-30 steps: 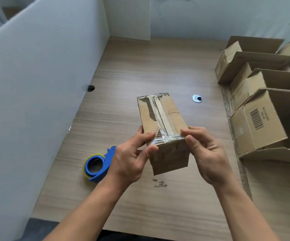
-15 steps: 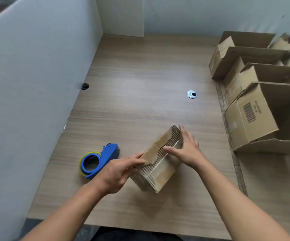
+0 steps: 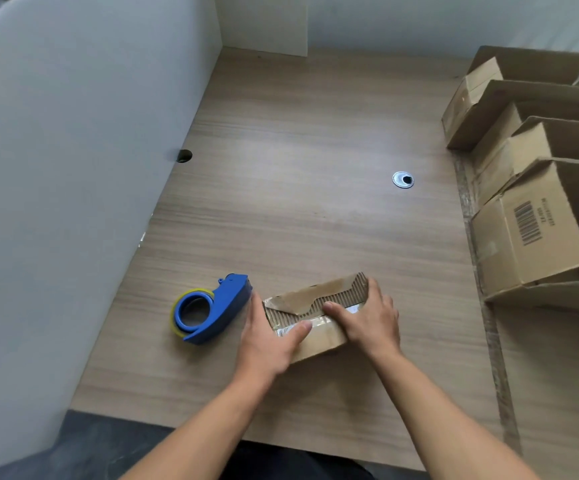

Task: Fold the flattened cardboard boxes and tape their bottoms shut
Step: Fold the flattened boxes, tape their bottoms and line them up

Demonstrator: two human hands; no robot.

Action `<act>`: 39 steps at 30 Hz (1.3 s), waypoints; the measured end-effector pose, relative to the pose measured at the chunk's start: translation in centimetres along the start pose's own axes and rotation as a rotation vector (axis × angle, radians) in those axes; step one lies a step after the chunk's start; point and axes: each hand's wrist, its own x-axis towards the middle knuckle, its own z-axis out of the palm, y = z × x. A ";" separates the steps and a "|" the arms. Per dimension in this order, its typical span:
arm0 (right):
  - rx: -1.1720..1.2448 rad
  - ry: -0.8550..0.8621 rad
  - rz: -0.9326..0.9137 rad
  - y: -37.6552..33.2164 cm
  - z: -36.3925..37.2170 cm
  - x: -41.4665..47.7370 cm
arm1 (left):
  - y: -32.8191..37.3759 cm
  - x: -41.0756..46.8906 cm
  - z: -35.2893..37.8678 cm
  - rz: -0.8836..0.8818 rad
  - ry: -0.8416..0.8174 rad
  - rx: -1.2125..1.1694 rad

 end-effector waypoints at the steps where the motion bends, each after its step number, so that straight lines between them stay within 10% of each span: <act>1: 0.032 0.018 -0.012 0.3 0.0 0.1 | 0.1 0.0 0.5 -0.008 -0.002 0.005; 11: 0.308 0.206 -0.053 4.4 -3.8 -0.5 | 0.8 1.6 2.0 0.005 -0.074 0.016; 20: 0.663 -0.019 0.089 7.6 -1.0 -1.4 | -1.0 5.1 -1.0 0.062 -0.272 -0.034; 25: 0.451 -0.165 0.047 7.0 -1.4 -1.7 | -1.9 4.1 0.0 0.032 -0.086 0.146; 39: 0.321 0.146 0.041 5.8 0.2 -1.8 | -2.5 4.1 1.8 0.006 0.015 0.273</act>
